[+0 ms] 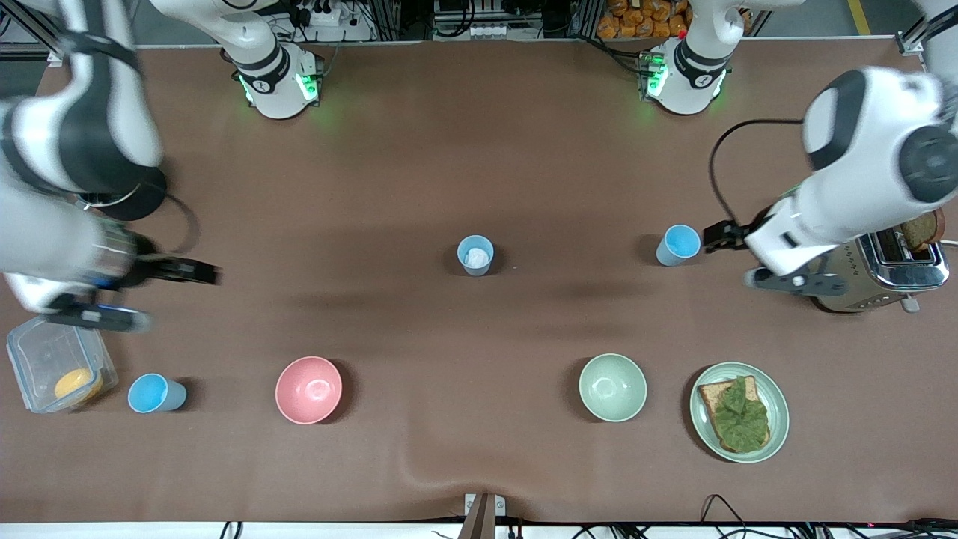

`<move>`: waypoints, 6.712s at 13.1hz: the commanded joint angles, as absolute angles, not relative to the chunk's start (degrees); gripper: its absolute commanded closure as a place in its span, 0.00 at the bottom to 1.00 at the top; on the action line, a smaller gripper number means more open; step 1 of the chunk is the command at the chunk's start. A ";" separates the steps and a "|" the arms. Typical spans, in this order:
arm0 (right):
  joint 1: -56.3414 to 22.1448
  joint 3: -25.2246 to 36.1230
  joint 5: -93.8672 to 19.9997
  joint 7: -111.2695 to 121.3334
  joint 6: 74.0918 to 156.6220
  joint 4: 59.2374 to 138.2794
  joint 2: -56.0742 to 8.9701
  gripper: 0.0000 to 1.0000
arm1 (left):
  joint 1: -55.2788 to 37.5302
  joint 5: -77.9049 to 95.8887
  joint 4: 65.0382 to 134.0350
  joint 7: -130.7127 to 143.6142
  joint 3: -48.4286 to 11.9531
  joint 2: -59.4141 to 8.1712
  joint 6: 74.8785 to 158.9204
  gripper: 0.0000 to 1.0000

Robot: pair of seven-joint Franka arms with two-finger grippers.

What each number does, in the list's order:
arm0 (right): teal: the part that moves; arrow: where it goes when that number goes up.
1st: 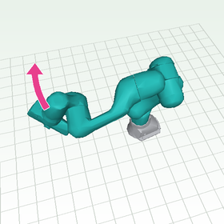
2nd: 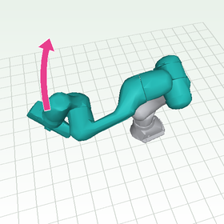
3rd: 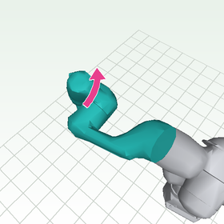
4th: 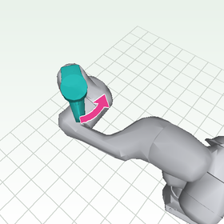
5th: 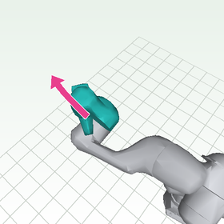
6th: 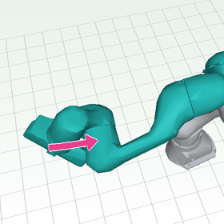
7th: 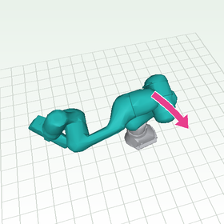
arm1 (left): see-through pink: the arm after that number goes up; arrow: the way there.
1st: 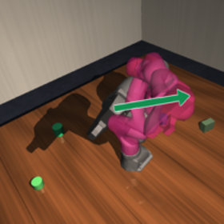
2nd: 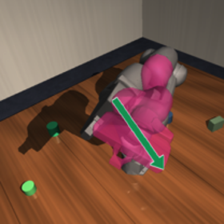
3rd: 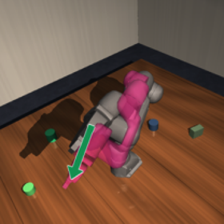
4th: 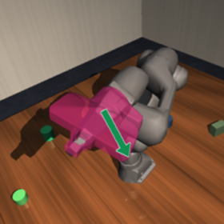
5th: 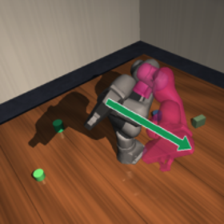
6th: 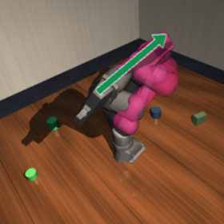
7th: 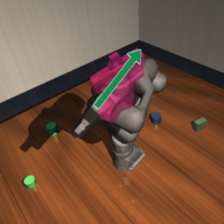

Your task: Stack blue cups with both arms

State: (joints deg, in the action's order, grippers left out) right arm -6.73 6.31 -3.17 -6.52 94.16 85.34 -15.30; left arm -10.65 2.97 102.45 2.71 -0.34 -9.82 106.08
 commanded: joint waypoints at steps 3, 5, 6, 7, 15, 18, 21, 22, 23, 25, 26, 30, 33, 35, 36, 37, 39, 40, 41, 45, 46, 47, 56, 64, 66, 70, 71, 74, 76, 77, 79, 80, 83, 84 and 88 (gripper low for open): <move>0.88 2.37 -0.35 -3.17 97.13 96.85 -1.86 0.00 | -10.72 8.34 119.59 2.37 -1.14 -6.24 118.62 0.00; 1.84 2.37 -0.18 -2.90 94.84 97.73 0.08 0.00 | -10.90 8.53 124.87 2.81 -1.67 -7.11 127.49 0.00; 1.76 2.37 -0.18 -2.99 94.57 98.00 0.17 0.00 | -10.99 8.53 125.68 2.99 -2.37 -7.99 129.44 0.00; 1.41 2.46 -0.18 -2.99 94.40 98.09 0.18 0.00 | -11.33 8.53 126.47 3.16 -2.46 -8.17 130.51 0.00; 0.53 2.46 -0.18 -2.46 93.17 96.86 -0.18 0.00 | -12.04 7.73 133.95 7.29 -4.31 -10.37 137.99 0.00; 0.53 2.37 -0.18 -2.55 92.73 96.86 -0.26 0.00 | -11.87 7.73 133.95 7.29 -4.22 -11.77 138.08 0.00; -0.09 2.20 -0.18 -3.25 92.46 96.77 -0.18 0.00 | -10.55 7.30 134.30 5.19 -4.22 -11.95 137.99 1.00; -0.17 2.28 -0.18 -3.34 92.11 96.77 -0.09 0.00 | -10.55 7.21 134.47 5.01 -4.22 -11.87 137.99 1.00; -0.09 2.29 -0.18 -3.43 91.94 96.77 -0.17 0.00 | -10.37 7.21 134.56 5.01 -4.22 -11.78 137.55 1.00; -0.09 2.29 -0.18 -3.43 91.93 96.77 -0.18 0.00 | -10.20 7.21 134.47 5.27 -4.22 -10.99 136.59 1.00; -0.09 2.29 -0.18 -3.43 91.85 96.77 -0.18 0.00 | -10.28 7.12 134.21 5.45 -4.22 -10.38 136.23 1.00; -0.09 2.29 -0.18 -3.43 91.93 96.77 -0.18 0.00 | -11.59 4.40 131.15 5.45 -4.22 -5.81 135.88 1.00; 0.00 2.37 -0.18 -3.43 91.93 96.77 -0.18 0.00 | -16.24 4.22 119.14 6.06 -5.70 -5.19 125.10 1.00; 0.00 2.37 -0.18 -3.34 91.85 96.77 -0.18 0.00 | -17.40 4.31 113.14 6.15 -7.64 -5.19 120.34 1.00; 0.09 2.37 -0.18 -3.25 91.85 96.77 -0.26 0.00 | -19.14 4.39 110.94 6.67 -8.26 -5.45 119.19 1.00; 0.09 2.37 -0.18 -3.16 91.85 96.77 -0.26 0.00 | -20.99 4.83 109.18 9.38 -8.44 -6.15 118.74 1.00; 0.09 2.37 -0.18 -3.16 91.76 96.77 -0.26 0.00 | -26.25 4.40 104.97 20.33 -8.79 -9.73 118.74 1.00; 0.09 2.37 -0.18 -3.08 91.76 96.77 -0.26 0.00 | -29.24 4.31 102.33 23.87 -8.79 -12.19 118.74 1.00; 0.09 2.37 -0.18 -2.99 91.76 96.77 -0.26 0.00 | -31.79 4.31 100.22 25.56 -8.70 -14.22 118.74 1.00; 0.18 2.37 -0.18 -2.90 91.67 96.77 -0.26 0.00 | -37.78 5.01 93.62 31.88 -8.79 -19.85 118.65 1.00; 0.18 2.37 -0.18 -2.90 91.67 96.77 -0.26 0.00 | -39.10 5.01 90.73 32.69 -8.79 -22.13 118.65 1.00; 0.18 2.37 -0.18 -2.81 91.67 96.77 -0.26 0.00 | -40.50 5.01 88.27 33.13 -8.70 -24.32 118.65 1.00; 0.35 2.46 -0.18 -2.64 91.67 96.77 -0.35 0.00 | -45.70 4.31 84.29 36.39 -5.90 -33.66 121.11 1.00; 0.35 2.46 -0.18 -2.55 91.49 96.77 -0.44 0.00 | -45.88 4.31 84.02 35.95 -4.40 -35.24 123.04 0.93; 0.35 2.55 -0.18 -2.55 91.49 96.77 -0.44 0.00 | -45.88 4.39 84.02 35.95 -4.13 -35.24 123.31 0.93; 0.35 2.46 -0.18 -2.55 91.49 96.77 -0.44 0.00 | -45.88 4.31 84.20 35.95 -4.13 -35.33 123.31 0.65; 0.35 2.46 -0.18 -2.55 91.49 96.77 -0.44 0.00 | -45.79 4.22 84.29 35.95 -4.04 -35.16 123.31 0.47; 0.35 2.46 -0.18 -2.64 91.49 96.77 -0.44 0.00 | -45.36 4.39 84.81 35.86 -1.50 -32.62 122.79 0.16; 0.44 2.55 -0.18 -2.64 91.49 96.77 -0.44 0.00 | -43.08 4.57 87.09 35.51 -1.14 -29.11 121.47 0.00; 0.44 2.55 -0.18 -2.64 91.49 96.77 -0.44 0.00 | -41.41 4.74 88.75 35.16 -1.14 -26.92 120.51 0.00; 0.35 2.55 -0.18 -2.64 91.49 96.77 -0.44 0.00 | -37.37 4.83 92.27 34.81 -1.06 -22.26 118.31 0.00; 0.35 2.55 -0.18 -2.64 91.49 96.77 -0.44 0.00 | -33.87 4.75 94.90 33.59 -1.14 -19.02 117.52 0.00; 0.35 2.55 -0.18 -2.64 91.49 96.77 -0.44 0.00 | -26.22 4.40 100.88 28.66 -1.05 -10.57 114.71 0.00; 0.35 2.55 -0.18 -2.64 91.41 96.77 -0.44 0.00 | -24.10 4.22 101.16 28.48 -1.05 -8.55 112.00 0.00; 0.35 2.55 -0.18 -2.64 91.41 96.77 -0.44 0.00 | -14.53 4.22 101.42 16.84 -0.79 -1.69 102.76 0.00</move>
State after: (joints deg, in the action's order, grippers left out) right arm 0.00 2.85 -1.04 -2.93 91.91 96.59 -1.16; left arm -18.15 5.37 98.82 22.56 -0.25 -6.06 105.35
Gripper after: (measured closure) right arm 0.000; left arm 0.000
